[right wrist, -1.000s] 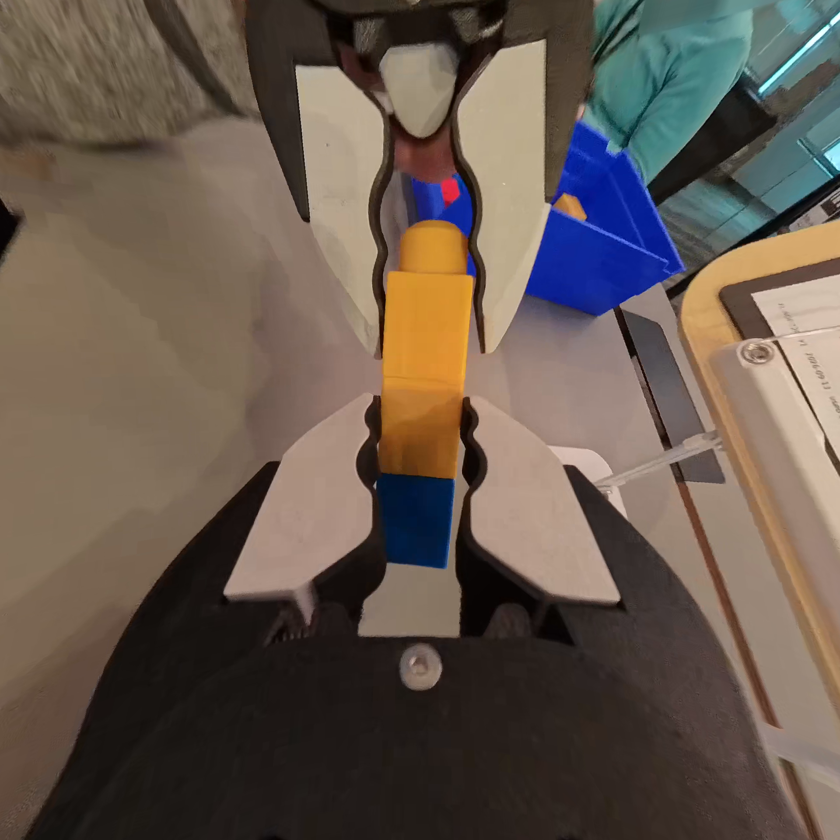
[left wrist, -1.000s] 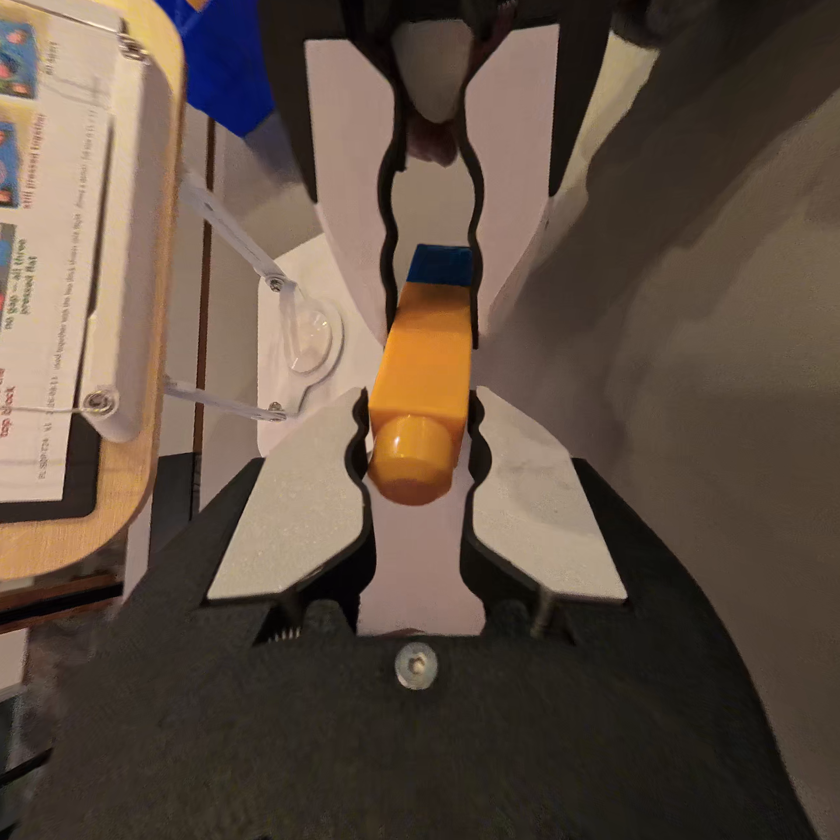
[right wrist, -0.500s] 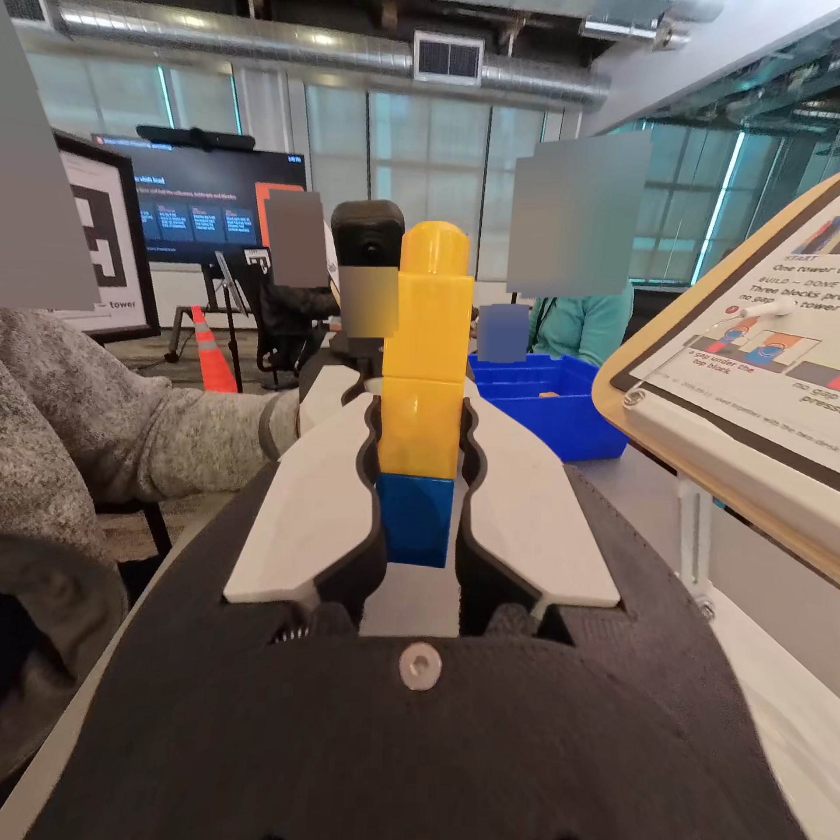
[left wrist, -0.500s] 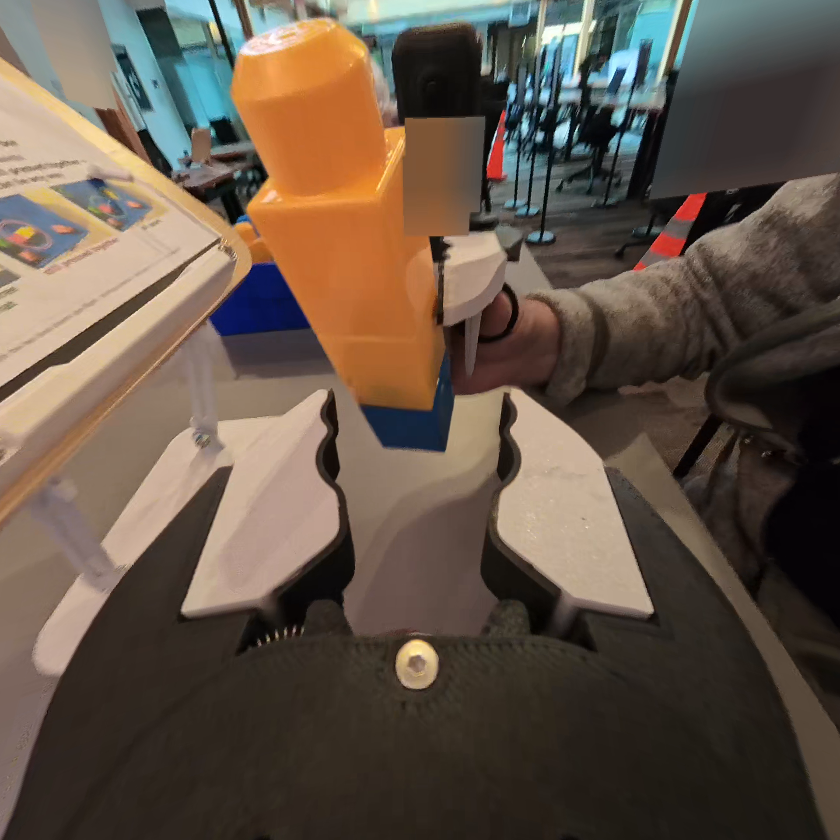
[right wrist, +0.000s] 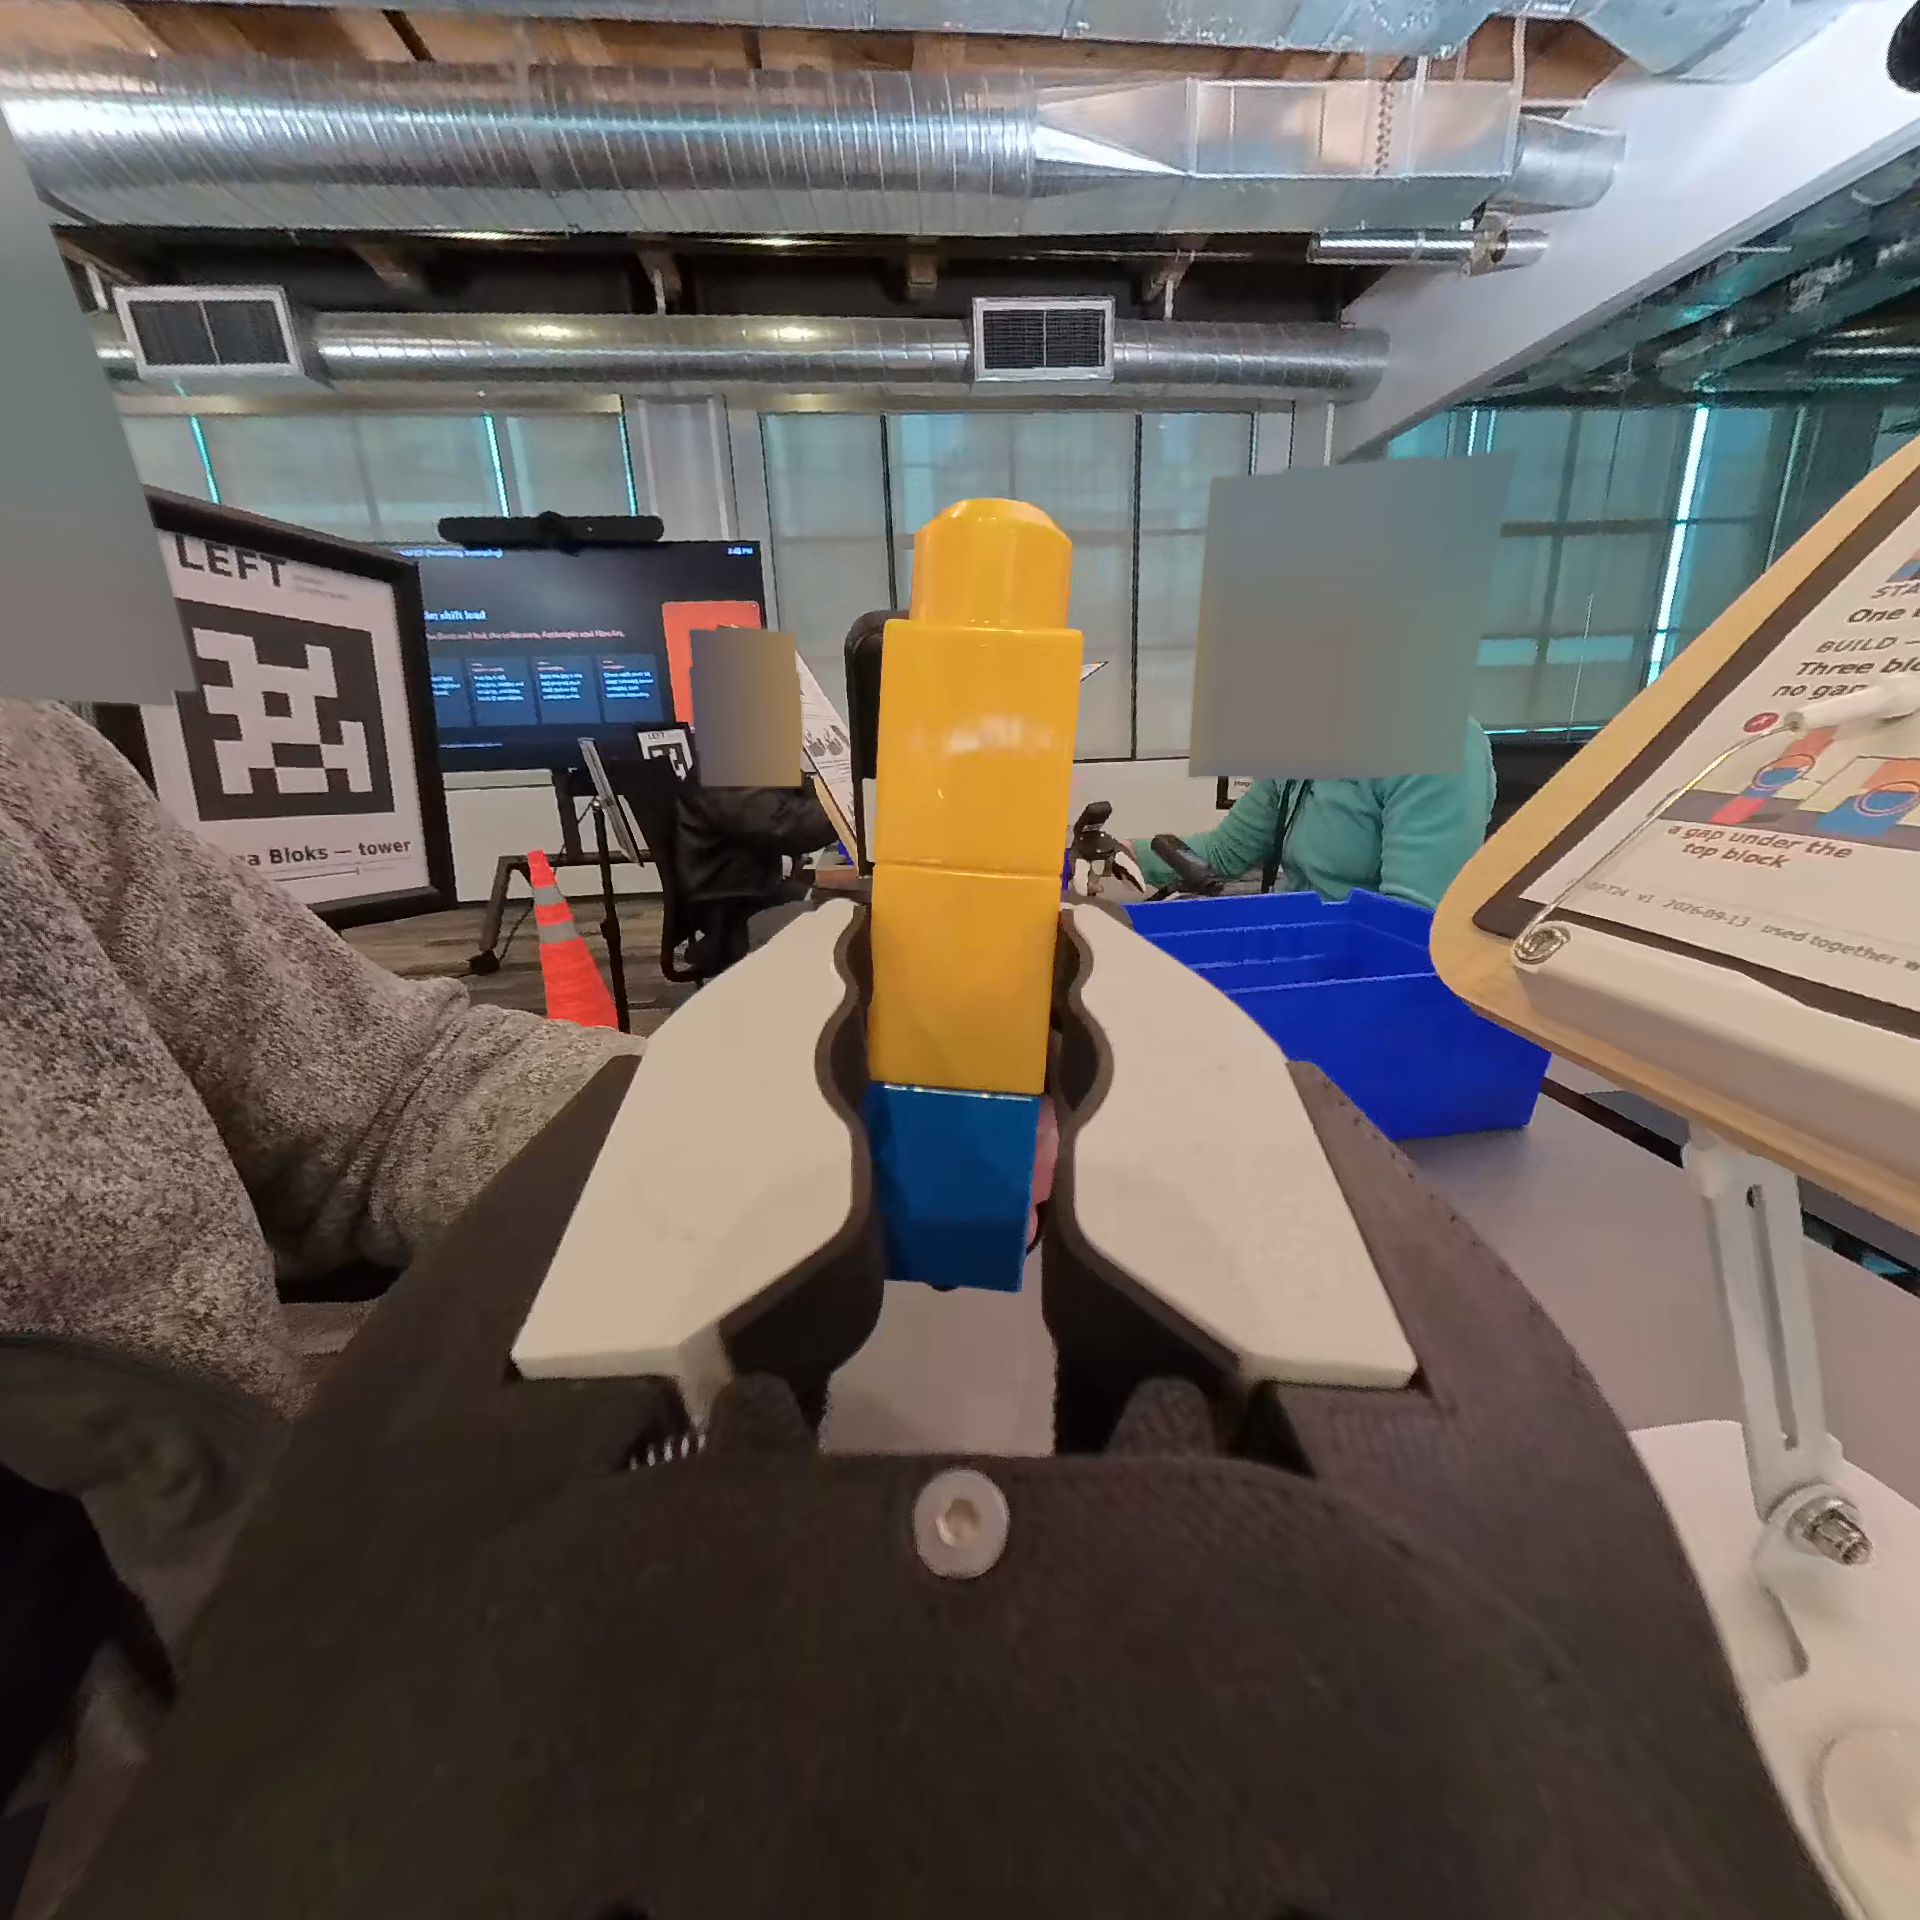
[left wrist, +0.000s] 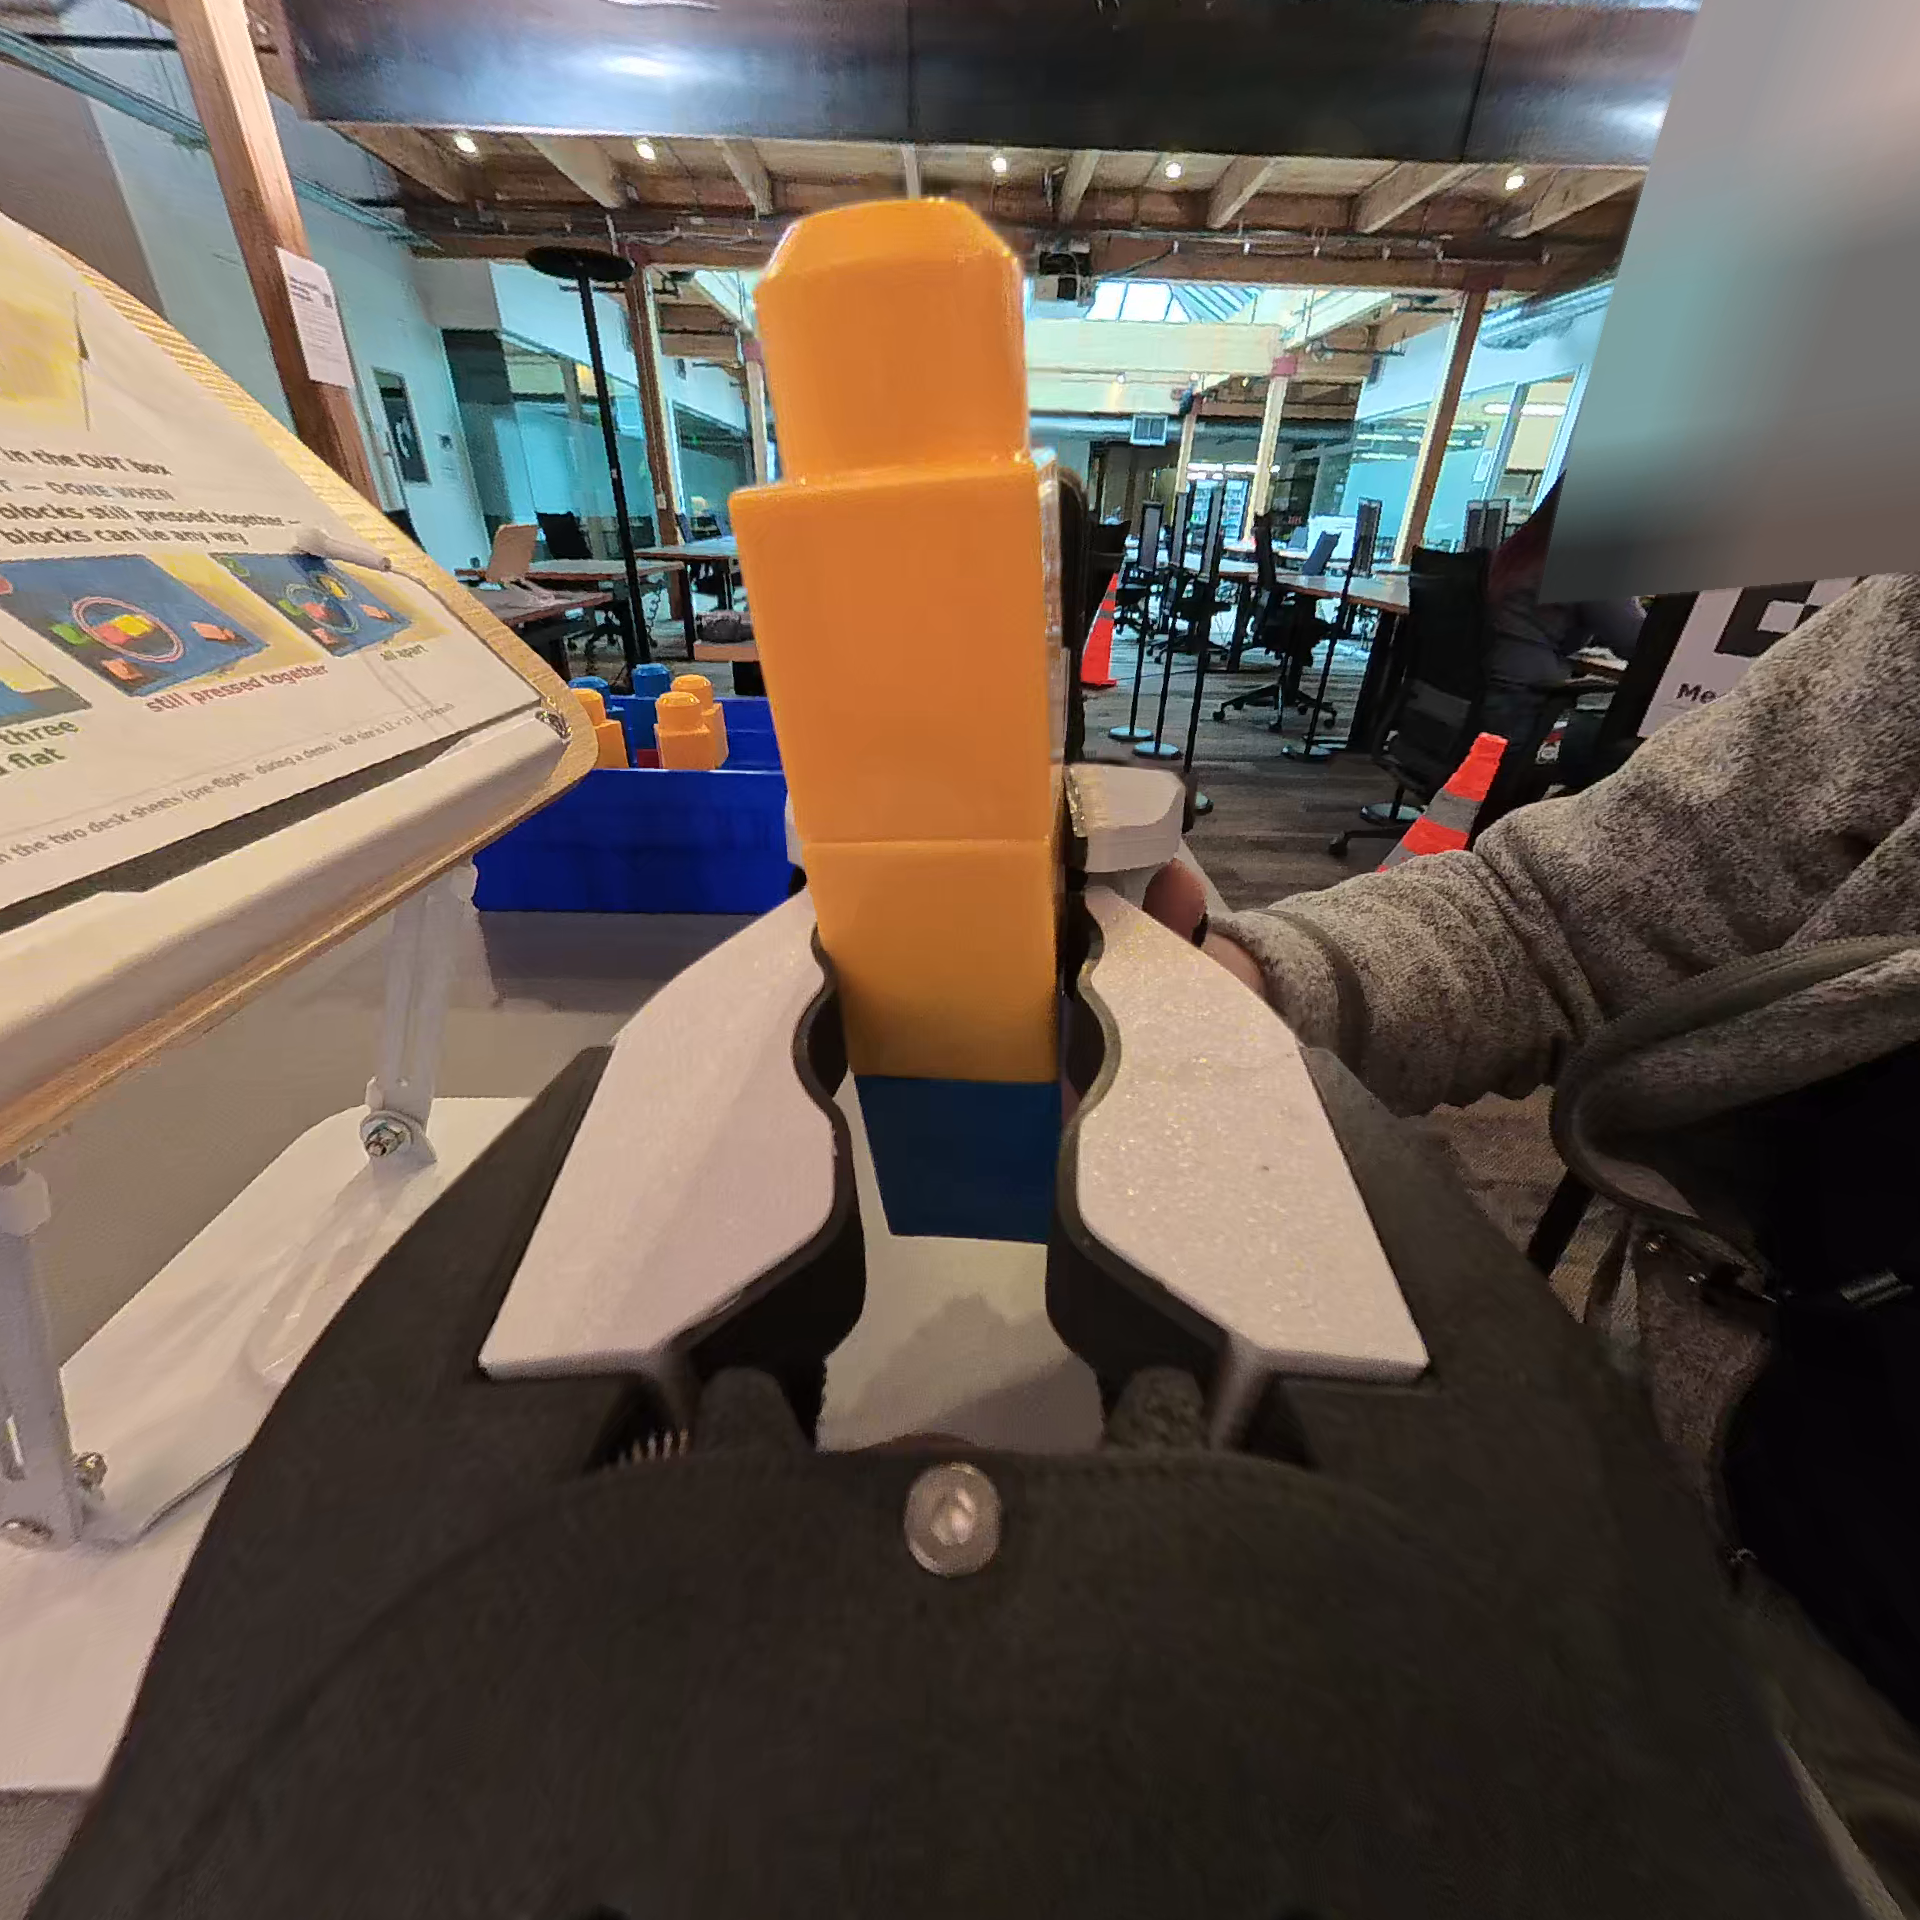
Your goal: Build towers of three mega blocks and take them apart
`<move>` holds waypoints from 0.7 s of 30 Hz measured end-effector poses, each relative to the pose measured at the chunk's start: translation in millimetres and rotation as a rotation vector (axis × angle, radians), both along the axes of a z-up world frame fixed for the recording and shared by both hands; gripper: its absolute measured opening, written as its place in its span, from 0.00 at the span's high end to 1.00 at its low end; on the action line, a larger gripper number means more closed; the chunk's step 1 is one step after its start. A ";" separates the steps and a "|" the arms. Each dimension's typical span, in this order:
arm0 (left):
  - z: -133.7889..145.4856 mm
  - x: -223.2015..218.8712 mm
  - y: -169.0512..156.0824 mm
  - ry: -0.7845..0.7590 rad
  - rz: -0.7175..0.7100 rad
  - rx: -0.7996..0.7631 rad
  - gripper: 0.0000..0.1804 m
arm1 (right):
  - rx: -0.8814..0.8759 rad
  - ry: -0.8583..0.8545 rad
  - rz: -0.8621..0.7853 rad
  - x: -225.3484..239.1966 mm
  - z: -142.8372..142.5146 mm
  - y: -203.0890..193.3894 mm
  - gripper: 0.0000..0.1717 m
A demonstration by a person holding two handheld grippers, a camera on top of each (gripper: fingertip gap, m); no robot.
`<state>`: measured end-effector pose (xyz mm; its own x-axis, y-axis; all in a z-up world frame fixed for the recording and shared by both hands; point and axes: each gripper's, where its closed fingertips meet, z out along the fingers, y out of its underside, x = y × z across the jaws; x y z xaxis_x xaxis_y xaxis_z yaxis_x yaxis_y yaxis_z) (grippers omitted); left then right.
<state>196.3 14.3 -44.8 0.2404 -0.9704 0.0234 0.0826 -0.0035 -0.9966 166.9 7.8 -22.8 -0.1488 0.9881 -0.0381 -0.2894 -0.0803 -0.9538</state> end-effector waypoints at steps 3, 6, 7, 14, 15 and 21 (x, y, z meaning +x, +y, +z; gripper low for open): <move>-4.5 -1.8 0.6 0.060 0.008 0.011 0.79 | 0.002 -0.036 0.010 -0.8 -2.8 0.7 0.80; -13.9 -1.0 0.5 0.134 0.007 0.014 0.80 | 0.012 -0.070 0.016 -0.5 -5.1 1.8 0.71; -17.1 -0.9 1.3 0.156 0.012 0.015 0.80 | 0.021 -0.072 0.011 0.2 -4.6 1.8 0.70; -41.8 5.5 -1.2 0.321 -0.011 0.010 0.80 | 0.066 -0.120 -0.020 5.7 -4.1 5.8 0.71; -44.0 5.5 -0.3 0.331 -0.007 0.005 0.80 | 0.077 -0.142 -0.024 5.5 -6.4 6.1 0.72; -53.2 2.1 1.6 0.380 -0.014 -0.018 0.80 | 0.086 -0.228 0.009 4.3 -16.7 4.0 0.79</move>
